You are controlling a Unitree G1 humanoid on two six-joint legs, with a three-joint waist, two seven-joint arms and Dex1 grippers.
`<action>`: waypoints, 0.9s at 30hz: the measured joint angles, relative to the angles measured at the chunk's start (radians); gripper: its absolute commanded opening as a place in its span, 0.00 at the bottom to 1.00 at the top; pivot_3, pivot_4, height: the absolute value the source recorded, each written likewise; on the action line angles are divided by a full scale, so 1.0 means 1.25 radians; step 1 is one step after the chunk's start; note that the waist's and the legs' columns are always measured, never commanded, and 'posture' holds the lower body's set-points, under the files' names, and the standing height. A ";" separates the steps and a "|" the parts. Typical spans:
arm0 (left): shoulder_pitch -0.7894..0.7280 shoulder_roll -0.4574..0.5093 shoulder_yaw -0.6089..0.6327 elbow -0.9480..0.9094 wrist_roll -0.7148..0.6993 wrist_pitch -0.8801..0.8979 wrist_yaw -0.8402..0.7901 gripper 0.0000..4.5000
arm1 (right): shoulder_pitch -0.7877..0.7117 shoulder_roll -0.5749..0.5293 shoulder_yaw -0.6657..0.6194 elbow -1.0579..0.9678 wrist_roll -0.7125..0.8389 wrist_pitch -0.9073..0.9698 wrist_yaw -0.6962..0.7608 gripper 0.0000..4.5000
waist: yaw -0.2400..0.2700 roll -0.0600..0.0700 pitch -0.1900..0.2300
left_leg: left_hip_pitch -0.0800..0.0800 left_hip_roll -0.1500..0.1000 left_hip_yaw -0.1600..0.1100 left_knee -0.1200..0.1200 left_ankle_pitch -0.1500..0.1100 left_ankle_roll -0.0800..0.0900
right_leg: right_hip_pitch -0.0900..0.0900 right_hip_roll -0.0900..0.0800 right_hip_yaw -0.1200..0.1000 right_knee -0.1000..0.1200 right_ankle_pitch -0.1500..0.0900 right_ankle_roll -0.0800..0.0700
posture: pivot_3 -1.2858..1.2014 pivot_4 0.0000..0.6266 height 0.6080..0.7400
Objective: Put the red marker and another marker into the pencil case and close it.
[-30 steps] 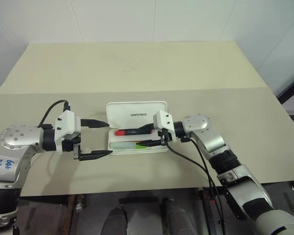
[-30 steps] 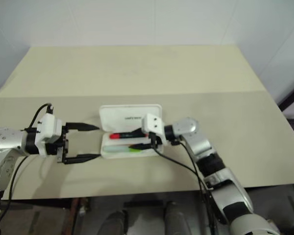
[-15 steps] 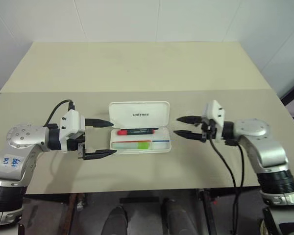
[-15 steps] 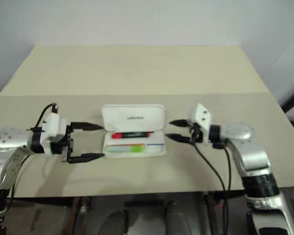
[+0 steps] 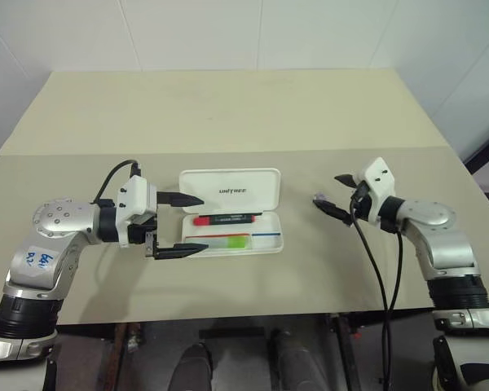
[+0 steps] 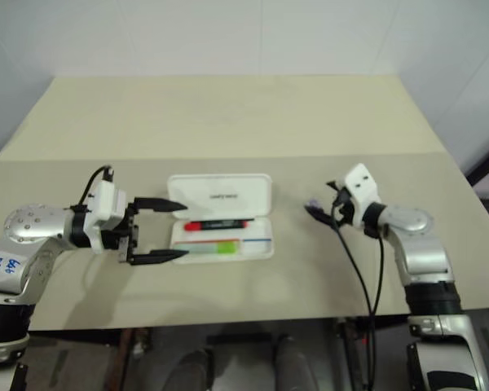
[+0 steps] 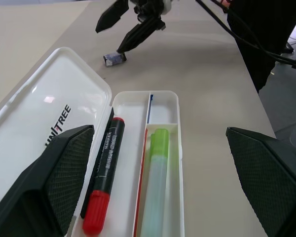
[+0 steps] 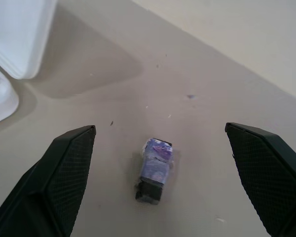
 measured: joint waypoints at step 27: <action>-0.003 -0.001 -0.001 -0.001 0.000 0.001 0.015 1.00 | 0.004 0.018 0.025 0.024 -0.005 0.087 -0.055 0.08 | 0.001 0.000 0.000 | 0.000 0.000 0.000 0.000 0.000 0.000 | 0.000 0.000 0.000 0.000 0.000 0.000 | 0.52 0.24 1.00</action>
